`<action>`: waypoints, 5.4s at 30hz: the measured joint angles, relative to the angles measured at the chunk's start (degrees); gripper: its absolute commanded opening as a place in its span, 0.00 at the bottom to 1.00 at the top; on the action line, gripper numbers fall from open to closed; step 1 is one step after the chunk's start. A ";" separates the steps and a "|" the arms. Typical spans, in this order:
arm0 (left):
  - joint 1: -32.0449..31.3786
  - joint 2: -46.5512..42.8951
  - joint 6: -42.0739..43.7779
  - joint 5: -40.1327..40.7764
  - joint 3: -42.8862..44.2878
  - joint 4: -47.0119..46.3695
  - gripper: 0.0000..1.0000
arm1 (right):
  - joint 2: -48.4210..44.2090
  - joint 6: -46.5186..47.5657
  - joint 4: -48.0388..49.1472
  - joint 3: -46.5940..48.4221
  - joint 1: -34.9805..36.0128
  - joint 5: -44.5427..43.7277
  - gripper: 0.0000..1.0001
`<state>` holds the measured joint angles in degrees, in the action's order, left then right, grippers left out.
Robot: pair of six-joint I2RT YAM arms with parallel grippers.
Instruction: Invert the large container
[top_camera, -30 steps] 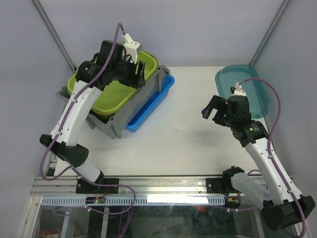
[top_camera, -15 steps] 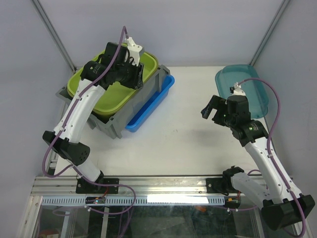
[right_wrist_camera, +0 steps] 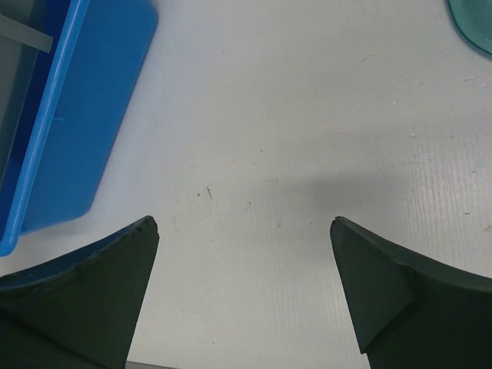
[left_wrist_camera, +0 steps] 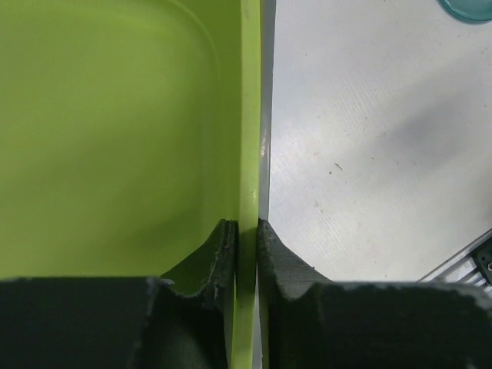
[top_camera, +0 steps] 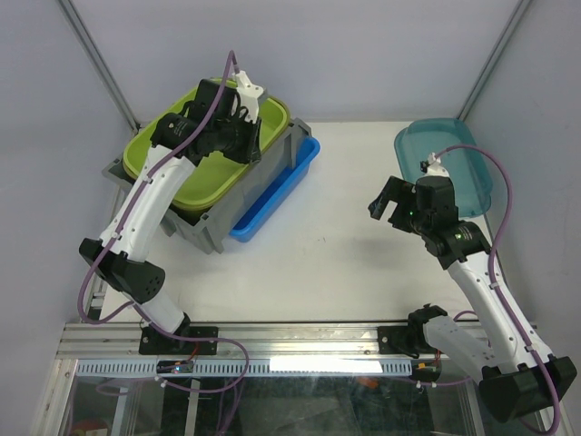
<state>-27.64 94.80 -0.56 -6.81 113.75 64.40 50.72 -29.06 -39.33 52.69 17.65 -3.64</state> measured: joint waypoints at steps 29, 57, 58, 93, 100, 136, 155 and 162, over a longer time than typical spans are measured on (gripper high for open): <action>0.33 -9.01 -3.08 -6.62 18.27 -8.46 0.00 | -2.40 -1.29 -0.17 0.00 0.00 -0.04 0.99; -7.76 -0.09 -27.10 -23.08 21.11 -43.93 0.00 | -18.78 -1.22 -8.57 15.69 0.00 -18.10 0.99; -9.55 -0.11 -27.06 -22.77 20.17 -44.63 0.00 | -19.28 -1.18 -8.72 15.87 0.00 -18.82 0.99; -18.93 8.63 -56.15 -7.98 -30.58 -85.20 0.00 | -27.30 -0.92 -11.63 16.72 0.00 -29.97 0.99; -18.93 11.82 -63.45 -2.56 -32.92 -86.51 0.00 | -27.30 -0.90 -11.82 16.72 0.00 -29.94 0.99; -18.51 7.30 -53.75 13.07 -30.42 -66.31 0.61 | -16.04 -10.03 -7.98 -4.59 0.00 -5.51 0.99; -21.88 5.88 -41.16 22.01 -23.91 -56.19 0.63 | -9.40 -14.38 2.14 -13.79 0.00 3.15 0.98; -21.90 4.50 -38.71 23.76 -23.91 -54.95 0.62 | -9.11 -14.60 4.09 -13.75 0.00 4.13 0.98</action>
<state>-49.54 99.31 -39.27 16.95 89.84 9.45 41.60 -43.66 -35.24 38.94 17.65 0.49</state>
